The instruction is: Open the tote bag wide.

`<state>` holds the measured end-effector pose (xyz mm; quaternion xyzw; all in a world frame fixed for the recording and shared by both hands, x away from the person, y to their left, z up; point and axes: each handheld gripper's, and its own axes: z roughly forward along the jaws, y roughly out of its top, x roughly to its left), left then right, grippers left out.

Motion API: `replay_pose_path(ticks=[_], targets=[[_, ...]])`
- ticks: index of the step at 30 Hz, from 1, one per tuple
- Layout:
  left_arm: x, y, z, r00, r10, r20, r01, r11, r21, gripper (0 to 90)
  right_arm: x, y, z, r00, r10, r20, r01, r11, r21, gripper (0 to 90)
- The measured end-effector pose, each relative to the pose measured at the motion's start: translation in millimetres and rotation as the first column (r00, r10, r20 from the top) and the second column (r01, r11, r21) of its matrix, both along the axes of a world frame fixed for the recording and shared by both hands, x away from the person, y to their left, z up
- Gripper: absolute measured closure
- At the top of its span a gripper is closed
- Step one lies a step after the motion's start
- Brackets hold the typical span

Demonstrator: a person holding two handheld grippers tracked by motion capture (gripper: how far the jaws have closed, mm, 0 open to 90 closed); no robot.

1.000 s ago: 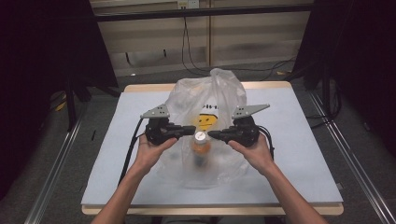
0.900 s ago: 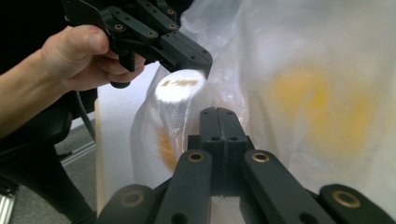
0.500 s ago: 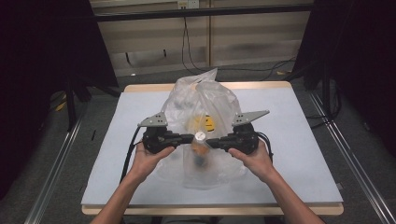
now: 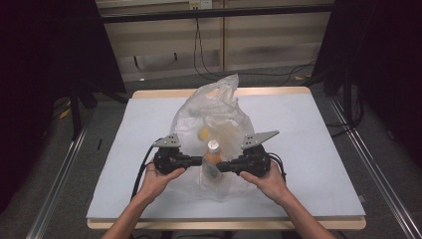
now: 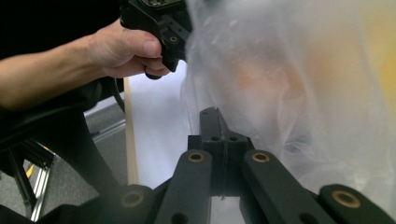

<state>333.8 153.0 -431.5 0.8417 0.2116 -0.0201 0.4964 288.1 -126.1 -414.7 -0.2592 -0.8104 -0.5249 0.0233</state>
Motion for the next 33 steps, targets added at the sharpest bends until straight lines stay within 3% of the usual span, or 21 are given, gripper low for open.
replay_pose_path(ticks=[2,6,10,13,15,17,20,22,23,26,29,30,31,33], targets=[[-0.4,-5.6,-9.8,0.9999,-0.008,-0.007,0.008,0.9994,0.033,90.0,-1.0,0.9,-7.6,1.0,-0.003,-0.004,0.003,1.0,-0.012,90.0],[-1.0,-4.8,-16.9,0.9996,-0.007,-0.027,0.007,0.9995,0.031,90.0,1.3,-0.3,-18.7,0.9995,-0.021,-0.021,0.021,0.999,-0.025,90.0],[-1.1,-7.4,-27.2,0.9994,-0.011,-0.034,0.014,0.9965,0.082,90.0,4.3,0.2,-31.3,0.9987,-0.023,-0.045,0.021,0.999,-0.029,90.0],[4.2,-4.8,-31.7,0.9992,0.001,-0.04,0.002,0.9975,0.071,90.0,6.6,0.0,-37.4,0.9983,-0.019,-0.055,0.018,1.0,-0.018,90.0],[6.8,-2.8,-36.3,0.9991,0.003,-0.041,0.001,0.9963,0.086,90.0,7.3,0.2,-41.8,0.9984,-0.024,-0.051,0.022,0.999,-0.035,90.0],[7.8,-2.2,-42.8,0.9987,0.014,-0.049,-0.008,0.9925,0.122,90.0,8.0,0.0,-44.5,0.9981,-0.025,-0.056,0.023,0.999,-0.035,90.0],[9.2,-2.7,-47.2,0.9984,0.021,-0.053,-0.013,0.9901,0.14,90.0,8.8,0.8,-52.1,0.9979,-0.024,-0.06,0.02,0.998,-0.062,90.0],[9.4,-4.1,-50.1,0.9984,0.024,-0.052,-0.014,0.9841,0.177,90.0,9.5,1.1,-56.0,0.9975,-0.026,-0.066,0.021,0.997,-0.078,90.0],[9.3,-5.0,-52.1,0.9983,0.025,-0.052,-0.016,0.987,0.16,90.0,9.9,1.2,-58.0,0.9975,-0.028,-0.065,0.022,0.996,-0.089,90.0],[8.1,-3.6,-48.9,0.9988,0.021,-0.044,-0.013,0.9851,0.172,90.0,10.4,2.1,-63.2,0.9967,-0.034,-0.073,0.026,0.994,-0.11,90.0],[2.4,2.8,-38.4,0.9991,0.022,-0.036,-0.018,0.9926,0.12,90.0,11.5,2.8,-67.3,0.9967,-0.037,-0.072,0.027,0.991,-0.13,90.0],[-1.6,6.1,-30.7,0.9996,0.023,-0.016,-0.022,0.996,0.087,90.0,12.2,3.9,-72.5,0.9969,-0.045,-0.064,0.034,0.985,-0.171,90.0],[-4.5,6.8,-25.7,0.9997,0.024,-0.01,-0.024,0.9982,0.055,90.0,12.3,4.0,-74.4,0.9966,-0.048,-0.067,0.035,0.983,-0.181,90.0],[-6.5,8.0,-20.2,0.9998,0.018,0.001,-0.018,0.9992,0.036,90.0,12.8,4.9,-78.4,0.9957,-0.057,-0.073,0.042,0.981,-0.191,90.0]])
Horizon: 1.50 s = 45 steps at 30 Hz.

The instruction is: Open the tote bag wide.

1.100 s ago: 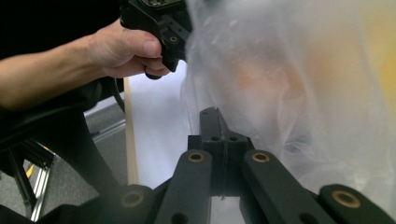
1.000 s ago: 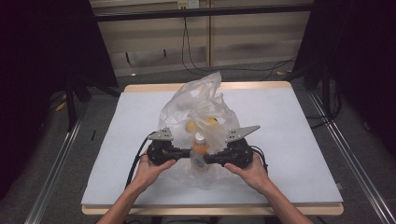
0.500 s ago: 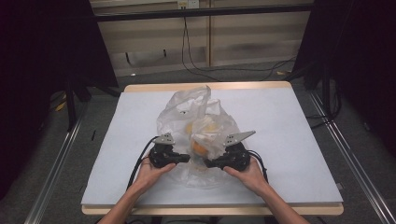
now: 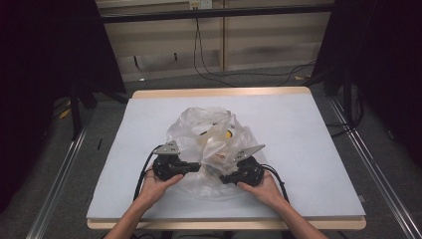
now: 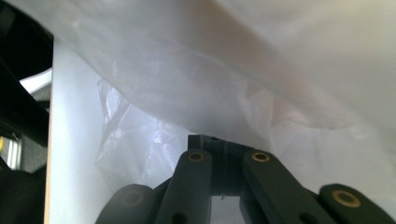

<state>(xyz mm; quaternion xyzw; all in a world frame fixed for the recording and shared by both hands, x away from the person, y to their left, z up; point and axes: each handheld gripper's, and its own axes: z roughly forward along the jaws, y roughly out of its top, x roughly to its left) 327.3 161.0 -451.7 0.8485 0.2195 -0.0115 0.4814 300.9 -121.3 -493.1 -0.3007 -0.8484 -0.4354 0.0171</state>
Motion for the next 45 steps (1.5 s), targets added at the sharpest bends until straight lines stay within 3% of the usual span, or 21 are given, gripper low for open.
replay_pose_path(ticks=[6,8,9,11,12,14,17,22,28,30,31,34,37,39,43,45], targets=[[-8.1,-0.8,31.2,0.9983,-0.004,0.059,0.01,0.9951,-0.098,90.0,-0.9,1.0,0.9,0.9998,0.006,0.017,-0.006,1.0,-0.014,90.0],[-7.5,-0.5,34.2,0.9975,-0.007,0.07,0.014,0.9945,-0.104,90.0,-1.7,0.6,1.7,0.9998,0.011,0.019,-0.011,1.0,-0.014,90.0],[-6.8,-0.4,35.1,0.9977,-0.006,0.067,0.014,0.9932,-0.116,90.0,-2.8,-1.8,4.7,0.9997,0.003,0.025,-0.003,1.0,0.022,90.0],[-6.9,-0.6,35.0,0.9975,-0.004,0.071,0.012,0.9941,-0.108,90.0,-4.6,-2.4,8.7,0.9996,0.006,0.029,-0.007,0.999,0.04,90.0],[-8.5,-0.6,35.9,0.9978,-0.01,0.066,0.018,0.9927,-0.119,90.0,-8.8,-5.1,19.7,0.9982,-0.002,0.06,-0.002,0.998,0.07,90.0],[-9.8,-1.1,37.5,0.9973,-0.01,0.072,0.018,0.9927,-0.119,90.0,-13.8,-9.9,29.2,0.9975,-0.006,0.071,-0.001,0.994,0.108,90.0],[-12.5,-3.3,44.9,0.9964,-0.015,0.083,0.025,0.9912,-0.13,90.0,-20.6,-13.7,37.8,0.9962,-0.01,0.087,0.001,0.994,0.109,90.0],[-11.1,-4.0,72.6,0.9896,-0.018,0.143,0.04,0.9877,-0.151,90.0,-38.9,-34.2,64.2,0.9907,-0.048,0.127,0.028,0.987,0.156,90.0],[-7.6,-10.3,92.8,0.9848,-0.012,0.173,0.044,0.982,-0.184,90.0,-49.2,-57.5,75.1,0.986,-0.076,0.148,0.053,0.987,0.149,90.0],[-9.3,-17.0,100.3,0.9825,-0.03,0.184,0.068,0.9761,-0.206,90.0,-51.6,-70.5,79.7,0.9807,-0.112,0.16,0.086,0.983,0.165,90.0],[-10.0,-19.4,102.5,0.9812,-0.031,0.19,0.07,0.9772,-0.2,90.0,-51.4,-76.2,82.4,0.978,-0.128,0.165,0.098,0.979,0.18,90.0],[-10.1,-32.2,105.1,0.9793,-0.056,0.194,0.099,0.9712,-0.217,90.0,-50.8,-88.9,91.2,0.9687,-0.164,0.186,0.122,0.968,0.221,90.0],[-6.3,-40.2,105.7,0.9816,-0.054,0.183,0.095,0.9703,-0.223,90.0,-48.2,-102.5,102.4,0.956,-0.2,0.215,0.144,0.957,0.252,90.0],[-1.6,-46.8,109.4,0.9816,-0.054,0.183,0.095,0.9709,-0.22,90.0,-44.0,-110.9,108.4,0.9477,-0.228,0.224,0.167,0.951,0.26,90.0],[7.3,-63.1,121.3,0.9824,-0.069,0.174,0.11,0.9647,-0.239,90.0,-30.1,-123.5,121.2,0.9343,-0.266,0.237,0.201,0.943,0.266,90.0],[8.4,-71.7,126.1,0.9767,-0.081,0.199,0.131,0.9589,-0.252,90.0,-22.1,-126.4,128.9,0.929,-0.276,0.247,0.206,0.939,0.274,90.0]])
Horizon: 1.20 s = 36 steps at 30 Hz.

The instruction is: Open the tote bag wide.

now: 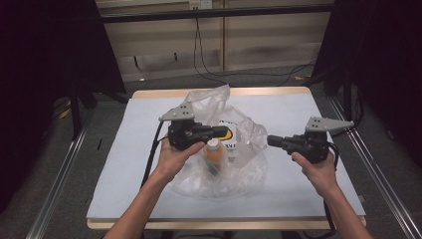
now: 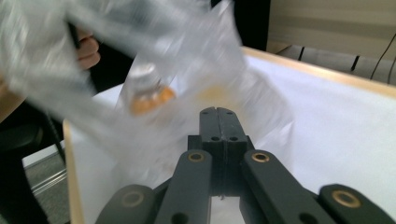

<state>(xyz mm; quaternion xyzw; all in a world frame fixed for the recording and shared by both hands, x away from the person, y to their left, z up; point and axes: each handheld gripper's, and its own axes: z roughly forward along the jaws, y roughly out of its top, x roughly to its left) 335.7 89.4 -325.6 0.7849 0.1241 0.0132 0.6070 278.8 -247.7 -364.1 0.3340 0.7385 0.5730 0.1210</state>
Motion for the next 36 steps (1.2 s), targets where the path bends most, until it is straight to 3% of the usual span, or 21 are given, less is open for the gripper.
replay_pose_path(ticks=[2,6,12,15,17,18,20,23,28,30,32,34,36], targets=[[3.4,-4.3,1.6,0.9999,-0.004,0.01,0.004,1.0,0.007,90.0,8.8,-0.5,9.4,0.9998,-0.005,0.018,0.004,1.0,0.015,90.0],[10.2,-5.9,-6.2,0.9997,0.014,-0.02,-0.013,0.9988,0.048,90.0,22.4,9.4,32.4,0.9982,0.017,0.057,-0.019,0.999,0.043,90.0],[13.3,-4.8,-16.6,0.9991,0.026,-0.032,-0.023,0.9957,0.09,90.0,44.3,40.4,56.6,0.9927,0.082,0.089,-0.085,0.996,0.036,90.0],[16.1,-5.1,-18.2,0.9988,0.031,-0.037,-0.027,0.9952,0.094,90.0,52.0,58.2,59.6,0.9883,0.125,0.087,-0.129,0.991,0.035,90.0],[18.6,-3.0,-18.9,0.9983,0.041,-0.041,-0.037,0.9954,0.088,90.0,54.2,67.4,52.0,0.986,0.153,0.066,-0.154,0.988,0.013,90.0],[19.0,-2.6,-18.7,0.9982,0.052,-0.03,-0.048,0.9933,0.105,90.0,54.3,70.1,45.7,0.9854,0.163,0.049,-0.163,0.987,0.006,90.0],[20.3,-3.8,-19.1,0.9982,0.041,-0.044,-0.037,0.9955,0.088,90.0,54.1,71.7,38.3,0.9848,0.17,0.036,-0.17,0.985,0.003,90.0],[21.3,-10.5,-18.0,0.9985,0.025,-0.048,-0.021,0.9963,0.083,90.0,51.9,72.0,10.3,0.9845,0.174,-0.02,-0.174,0.985,0.007,90.0],[27.5,-15.1,-15.7,0.9976,0.061,-0.034,-0.058,0.994,0.093,90.0,45.2,76.2,-14.0,0.9801,0.186,-0.069,-0.188,0.982,-0.017,90.0],[29.9,-14.5,-17.0,0.9968,0.078,-0.018,-0.075,0.9891,0.127,90.0,42.1,78.2,-25.1,0.9773,0.19,-0.095,-0.193,0.981,-0.028,90.0],[31.8,-8.0,-21.1,0.9938,0.111,-0.004,-0.109,0.981,0.161,90.0,39.8,78.3,-34.2,0.9745,0.193,-0.114,-0.195,0.981,-0.01,90.0],[34.5,2.1,-27.3,0.9915,0.127,-0.026,-0.123,0.9827,0.139,90.0,38.6,79.0,-44.6,0.9728,0.189,-0.134,-0.193,0.981,-0.018,90.0],[36.3,11.8,-33.0,0.9876,0.153,-0.036,-0.146,0.9779,0.15,90.0,39.2,79.6,-52.6,0.9708,0.188,-0.149,-0.193,0.981,-0.018,90.0]])
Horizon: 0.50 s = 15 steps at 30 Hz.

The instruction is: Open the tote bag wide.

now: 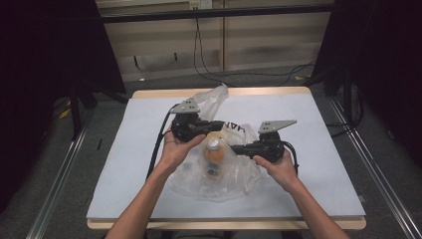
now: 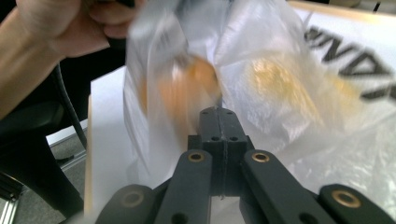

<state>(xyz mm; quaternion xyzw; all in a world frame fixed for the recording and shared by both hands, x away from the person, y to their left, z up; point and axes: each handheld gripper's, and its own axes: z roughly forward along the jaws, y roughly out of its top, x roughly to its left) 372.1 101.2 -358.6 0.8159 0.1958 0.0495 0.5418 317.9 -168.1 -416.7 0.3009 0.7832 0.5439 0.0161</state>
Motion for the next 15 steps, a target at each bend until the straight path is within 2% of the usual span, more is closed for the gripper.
replay_pose_path(ticks=[3,9,10,12,15], targets=[[2.8,9.0,-7.9,0.9996,0.019,-0.023,-0.019,0.9998,0.009,90.0,1.8,4.0,-10.0,0.9997,-0.001,-0.026,0.001,1.0,-0.013,90.0],[-2.4,21.0,-22.7,0.9987,0.011,-0.049,-0.01,0.9997,0.024,90.0,-2.1,15.6,-17.4,0.9985,0.036,-0.042,-0.037,0.999,-0.038,90.0],[-5.7,22.7,-24.0,0.9986,0.007,-0.052,-0.006,0.9998,0.017,90.0,-3.4,16.0,-17.3,0.9982,0.039,-0.045,-0.041,0.998,-0.039,90.0],[-10.2,25.8,-22.4,0.9992,0.0,-0.041,0.001,0.9994,0.034,90.0,-6.5,16.0,-14.6,0.9979,0.048,-0.043,-0.049,0.998,-0.032,90.0],[-15.3,31.0,-20.5,0.9989,-0.017,-0.045,0.017,0.9996,0.021,90.0,-13.9,16.1,-5.0,0.9971,0.068,-0.034,-0.068,0.998,-0.002,90.0]])
